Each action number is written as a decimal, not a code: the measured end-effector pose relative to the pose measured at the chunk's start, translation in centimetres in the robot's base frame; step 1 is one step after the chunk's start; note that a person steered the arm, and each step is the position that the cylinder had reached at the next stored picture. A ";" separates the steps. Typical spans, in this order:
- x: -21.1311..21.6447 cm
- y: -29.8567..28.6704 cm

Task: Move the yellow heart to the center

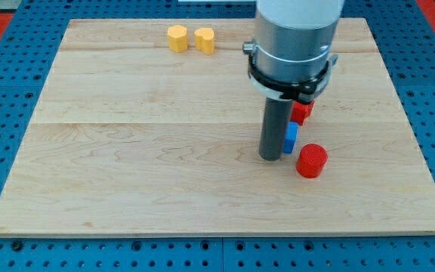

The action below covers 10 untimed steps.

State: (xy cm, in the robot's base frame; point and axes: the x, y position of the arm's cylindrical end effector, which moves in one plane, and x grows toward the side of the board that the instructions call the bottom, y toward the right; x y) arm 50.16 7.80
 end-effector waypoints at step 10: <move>-26.4 -27.4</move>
State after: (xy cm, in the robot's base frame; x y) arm 23.77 -19.63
